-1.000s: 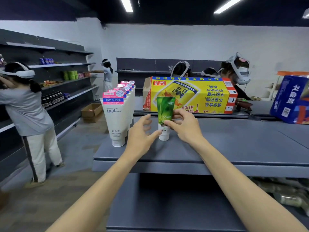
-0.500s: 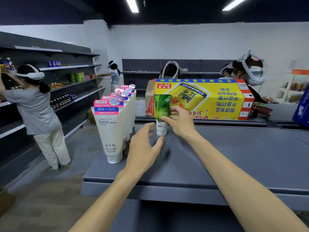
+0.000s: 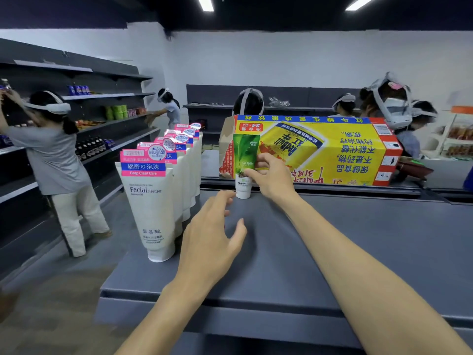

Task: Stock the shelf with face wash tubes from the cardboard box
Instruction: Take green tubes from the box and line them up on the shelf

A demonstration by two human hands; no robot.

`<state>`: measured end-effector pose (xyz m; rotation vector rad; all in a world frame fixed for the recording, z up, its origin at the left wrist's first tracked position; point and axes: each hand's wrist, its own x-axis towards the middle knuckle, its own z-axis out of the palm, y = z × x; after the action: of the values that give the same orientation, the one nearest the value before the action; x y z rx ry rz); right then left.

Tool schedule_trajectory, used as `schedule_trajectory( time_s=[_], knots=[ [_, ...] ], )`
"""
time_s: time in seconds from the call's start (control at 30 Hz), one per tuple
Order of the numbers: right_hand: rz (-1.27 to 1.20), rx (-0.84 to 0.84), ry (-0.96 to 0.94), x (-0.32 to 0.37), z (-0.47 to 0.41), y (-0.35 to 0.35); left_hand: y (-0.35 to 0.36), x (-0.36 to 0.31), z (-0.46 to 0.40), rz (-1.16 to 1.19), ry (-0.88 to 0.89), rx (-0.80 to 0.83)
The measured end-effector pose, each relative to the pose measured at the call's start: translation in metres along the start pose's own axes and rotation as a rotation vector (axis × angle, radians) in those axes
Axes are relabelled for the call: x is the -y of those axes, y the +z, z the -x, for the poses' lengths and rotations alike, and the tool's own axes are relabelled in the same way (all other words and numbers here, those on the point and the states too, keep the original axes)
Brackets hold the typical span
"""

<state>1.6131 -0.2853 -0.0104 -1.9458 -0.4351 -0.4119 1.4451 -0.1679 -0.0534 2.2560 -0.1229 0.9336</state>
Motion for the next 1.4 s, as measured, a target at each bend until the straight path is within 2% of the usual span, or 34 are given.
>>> schedule_trajectory(
  time_s=[0.53,0.83,1.07,1.4],
  knots=[
    [-0.037,0.046,0.039,0.0,0.0,-0.001,0.003,0.005,-0.002,-0.02,0.025,0.003],
    [0.006,0.078,0.14,0.01,0.029,-0.025,0.001,0.002,-0.001,-0.072,0.039,0.047],
    [0.115,0.115,0.088,0.041,0.066,-0.073,-0.015,-0.023,0.003,-0.154,0.061,0.185],
    [0.128,0.121,0.006,0.071,0.128,-0.104,-0.051,-0.061,0.035,-0.133,0.044,0.151]
  ],
)
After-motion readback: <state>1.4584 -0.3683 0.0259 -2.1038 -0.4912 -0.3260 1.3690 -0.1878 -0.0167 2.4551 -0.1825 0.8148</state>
